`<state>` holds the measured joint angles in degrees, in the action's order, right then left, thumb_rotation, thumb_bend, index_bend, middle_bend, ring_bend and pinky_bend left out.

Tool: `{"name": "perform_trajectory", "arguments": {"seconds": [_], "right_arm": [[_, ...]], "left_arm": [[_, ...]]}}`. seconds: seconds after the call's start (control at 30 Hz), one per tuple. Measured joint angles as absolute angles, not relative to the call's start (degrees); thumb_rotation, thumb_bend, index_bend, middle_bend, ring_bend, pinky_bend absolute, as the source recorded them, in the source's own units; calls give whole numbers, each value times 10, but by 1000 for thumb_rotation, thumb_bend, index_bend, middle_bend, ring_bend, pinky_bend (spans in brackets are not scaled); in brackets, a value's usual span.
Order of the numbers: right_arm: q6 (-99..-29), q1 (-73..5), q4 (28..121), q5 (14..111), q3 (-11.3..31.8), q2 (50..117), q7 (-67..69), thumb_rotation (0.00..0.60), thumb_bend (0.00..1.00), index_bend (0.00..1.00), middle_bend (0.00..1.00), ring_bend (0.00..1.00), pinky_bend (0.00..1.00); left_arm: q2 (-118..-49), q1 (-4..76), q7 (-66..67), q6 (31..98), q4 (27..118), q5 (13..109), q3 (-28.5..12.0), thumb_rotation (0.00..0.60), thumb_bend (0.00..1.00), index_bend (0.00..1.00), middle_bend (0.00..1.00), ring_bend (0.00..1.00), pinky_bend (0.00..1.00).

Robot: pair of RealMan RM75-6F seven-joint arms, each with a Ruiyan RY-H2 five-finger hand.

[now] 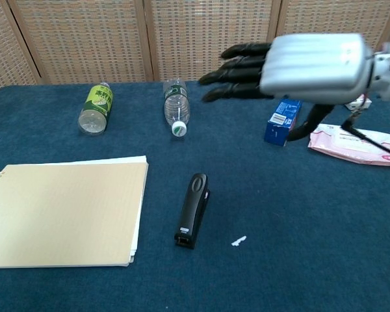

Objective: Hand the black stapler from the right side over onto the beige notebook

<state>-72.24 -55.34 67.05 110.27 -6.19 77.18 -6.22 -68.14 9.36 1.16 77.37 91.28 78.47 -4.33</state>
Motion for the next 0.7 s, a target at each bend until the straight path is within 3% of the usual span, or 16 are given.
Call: {"name": "perform_trajectory", "arguments": {"seconds": [0.13, 0.27, 0.47, 0.7], "right_arm": [[-791, -463, 648, 1032, -56, 749, -16, 600, 0, 0, 0, 0, 0], [-794, -408, 682, 950, -47, 725, 2, 600, 0, 0, 0, 0, 0], [-799, -335, 816, 844, -35, 692, -41, 600, 0, 0, 0, 0, 0], [-837, -237, 942, 797, -33, 673, -123, 600, 0, 0, 0, 0, 0]], "left_arm": [[-685, 97, -5, 774, 913, 811, -35, 600, 0, 0, 0, 0, 0], [-684, 105, -10, 774, 915, 834, -32, 600, 0, 0, 0, 0, 0], [-685, 139, 6, 765, 914, 893, -30, 600, 0, 0, 0, 0, 0], [-682, 223, 23, 728, 899, 1021, -24, 600, 0, 0, 0, 0, 0]]}}
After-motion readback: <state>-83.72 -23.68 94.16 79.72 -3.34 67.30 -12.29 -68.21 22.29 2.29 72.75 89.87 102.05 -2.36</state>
